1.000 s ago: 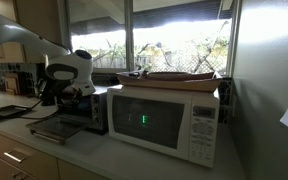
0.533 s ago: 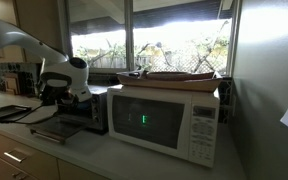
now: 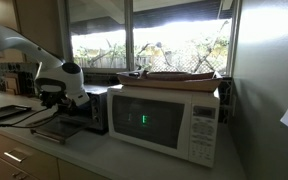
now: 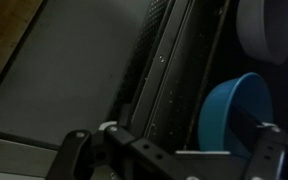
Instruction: Remove the two bowls from the toaster oven and stack them together on top of the oven
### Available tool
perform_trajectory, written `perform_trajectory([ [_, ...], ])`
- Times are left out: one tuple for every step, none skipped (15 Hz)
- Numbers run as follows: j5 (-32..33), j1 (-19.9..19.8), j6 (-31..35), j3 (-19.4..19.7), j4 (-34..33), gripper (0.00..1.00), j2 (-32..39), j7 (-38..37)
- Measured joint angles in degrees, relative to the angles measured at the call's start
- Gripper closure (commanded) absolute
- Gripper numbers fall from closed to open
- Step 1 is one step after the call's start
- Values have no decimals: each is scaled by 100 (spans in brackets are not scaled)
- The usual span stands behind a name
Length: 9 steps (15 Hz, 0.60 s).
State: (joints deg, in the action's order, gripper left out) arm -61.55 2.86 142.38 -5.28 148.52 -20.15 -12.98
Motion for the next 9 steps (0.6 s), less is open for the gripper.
perform_trajectory([
  [-61, 19, 147, -35, 4, 34, 49, 0],
  [-112, 33, 290, -63, -9, 42, 110, 0],
  [-156, 47, 421, -80, -22, 50, 170, 0],
  [-199, 57, 527, -90, -34, 58, 224, 0],
  [-230, 68, 618, -92, -48, 66, 271, 0],
  [-240, 73, 695, -92, -66, 74, 309, 0],
  [-242, 72, 735, -91, -93, 80, 323, 0],
  [-242, 70, 735, -86, -95, 87, 297, 0],
  [-239, 66, 735, -83, -95, 67, 263, 0],
])
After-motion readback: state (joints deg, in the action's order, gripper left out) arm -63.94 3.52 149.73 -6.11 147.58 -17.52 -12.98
